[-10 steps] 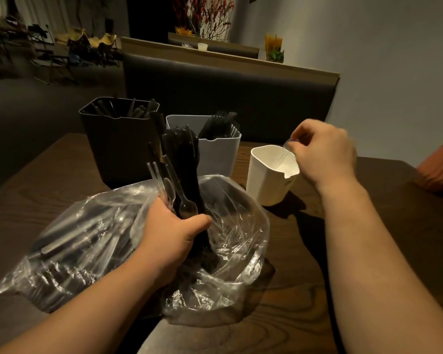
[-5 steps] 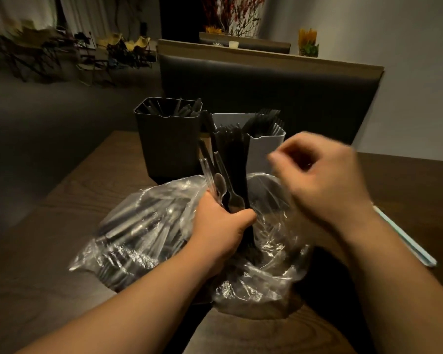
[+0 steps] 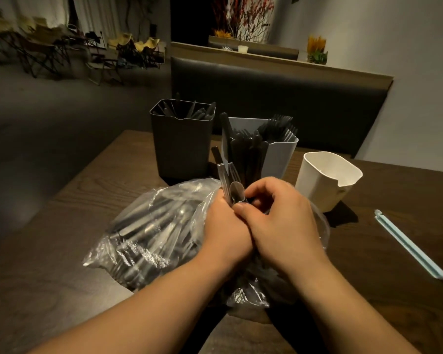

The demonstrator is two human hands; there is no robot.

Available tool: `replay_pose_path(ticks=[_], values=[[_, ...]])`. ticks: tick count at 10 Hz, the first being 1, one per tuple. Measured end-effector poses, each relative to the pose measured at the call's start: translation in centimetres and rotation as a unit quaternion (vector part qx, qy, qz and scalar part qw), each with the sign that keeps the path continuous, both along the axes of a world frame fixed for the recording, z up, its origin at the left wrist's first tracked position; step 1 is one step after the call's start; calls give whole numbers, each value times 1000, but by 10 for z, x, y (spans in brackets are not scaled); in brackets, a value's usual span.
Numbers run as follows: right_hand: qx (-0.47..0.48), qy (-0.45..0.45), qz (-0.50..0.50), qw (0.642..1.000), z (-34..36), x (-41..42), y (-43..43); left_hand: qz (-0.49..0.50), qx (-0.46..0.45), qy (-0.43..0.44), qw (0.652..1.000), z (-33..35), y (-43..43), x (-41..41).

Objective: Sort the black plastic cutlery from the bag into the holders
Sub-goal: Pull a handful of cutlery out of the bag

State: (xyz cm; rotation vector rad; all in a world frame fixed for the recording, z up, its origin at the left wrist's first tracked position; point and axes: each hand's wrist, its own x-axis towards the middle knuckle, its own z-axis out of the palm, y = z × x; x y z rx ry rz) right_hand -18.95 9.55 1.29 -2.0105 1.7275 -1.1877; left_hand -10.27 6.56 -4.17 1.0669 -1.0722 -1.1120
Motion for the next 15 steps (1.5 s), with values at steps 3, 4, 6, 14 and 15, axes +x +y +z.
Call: replay_pose_path(ticks=[3, 4, 6, 14, 15], values=[[-150, -142, 103, 973, 9, -23, -7, -8, -7, -75, 997, -14, -10, 0], [-226, -72, 130, 963, 6, -27, -7, 2, -8, -74, 997, -14, -10, 0], [-127, -142, 137, 972, 7, -21, -12, -2, -32, -69, 997, -13, -10, -1], [-96, -167, 63, 979, -3, 8, 2, 31, -69, -2, 997, -1, 8, -7], [-94, -151, 45, 983, -1, 9, 3, 25, -53, 23, 998, 0, 5, -6]])
